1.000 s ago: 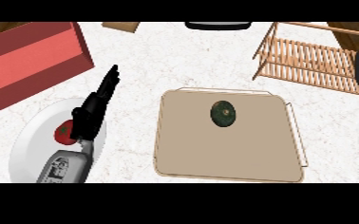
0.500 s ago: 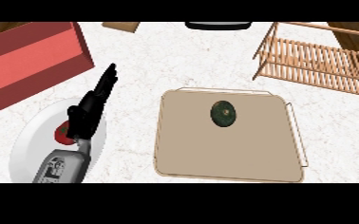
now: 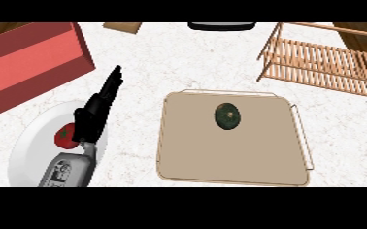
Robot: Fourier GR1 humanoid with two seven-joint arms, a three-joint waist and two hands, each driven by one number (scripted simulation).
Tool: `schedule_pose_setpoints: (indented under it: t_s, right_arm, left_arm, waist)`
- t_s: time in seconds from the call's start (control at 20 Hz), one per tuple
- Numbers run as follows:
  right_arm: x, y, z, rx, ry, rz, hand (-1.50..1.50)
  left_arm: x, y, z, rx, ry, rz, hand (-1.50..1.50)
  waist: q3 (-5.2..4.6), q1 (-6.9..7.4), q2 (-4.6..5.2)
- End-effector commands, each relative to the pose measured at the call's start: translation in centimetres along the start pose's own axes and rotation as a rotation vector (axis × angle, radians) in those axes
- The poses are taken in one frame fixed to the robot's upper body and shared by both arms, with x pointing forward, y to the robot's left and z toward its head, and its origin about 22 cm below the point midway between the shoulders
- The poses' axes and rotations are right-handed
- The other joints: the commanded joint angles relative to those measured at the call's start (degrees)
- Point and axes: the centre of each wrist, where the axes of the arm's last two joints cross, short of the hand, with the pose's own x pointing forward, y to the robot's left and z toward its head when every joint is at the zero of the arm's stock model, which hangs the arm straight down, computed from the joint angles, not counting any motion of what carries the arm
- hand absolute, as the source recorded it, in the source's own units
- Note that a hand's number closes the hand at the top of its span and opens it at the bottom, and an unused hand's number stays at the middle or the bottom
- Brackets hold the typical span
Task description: Pick the cupcake from the tray and place it in the tiered shelf
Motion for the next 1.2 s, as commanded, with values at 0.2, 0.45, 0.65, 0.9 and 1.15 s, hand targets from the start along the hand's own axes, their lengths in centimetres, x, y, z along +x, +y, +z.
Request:
schedule_pose_setpoints:
  t_s: [0.2,0.45,0.65,0.9,1.15]
  right_arm:
    - [-4.2,0.3,1.1,-0.06,0.119,0.064,-1.5]
    - [-2.5,-3.3,-1.1,-0.056,0.129,-0.125,-1.5]
    - [-1.2,-3.8,-0.8,-0.031,0.129,-0.189,-1.5]
    - [-0.2,-4.9,-2.2,-0.008,0.122,-0.254,-1.5]
    - [1.1,-8.6,-2.8,-0.113,0.209,-0.432,-1.5]
  left_arm:
    - [-1.0,-0.2,0.4,0.003,-0.015,-0.011,0.0]
    - [0.0,0.6,0.0,0.018,0.003,-0.023,0.0]
    - [-1.6,-0.9,0.1,0.017,0.001,-0.009,0.0]
    - [-0.2,0.5,0.4,0.009,-0.006,-0.008,0.0]
    - [-1.6,0.6,0.5,0.015,0.006,-0.012,0.0]
  waist:
    - [0.04,-0.23,-0.05]
    - [0.06,-0.61,-0.19]
    - [0.03,-0.52,-0.06]
    - [0.04,0.01,-0.06]
    - [0.01,-0.42,-0.18]
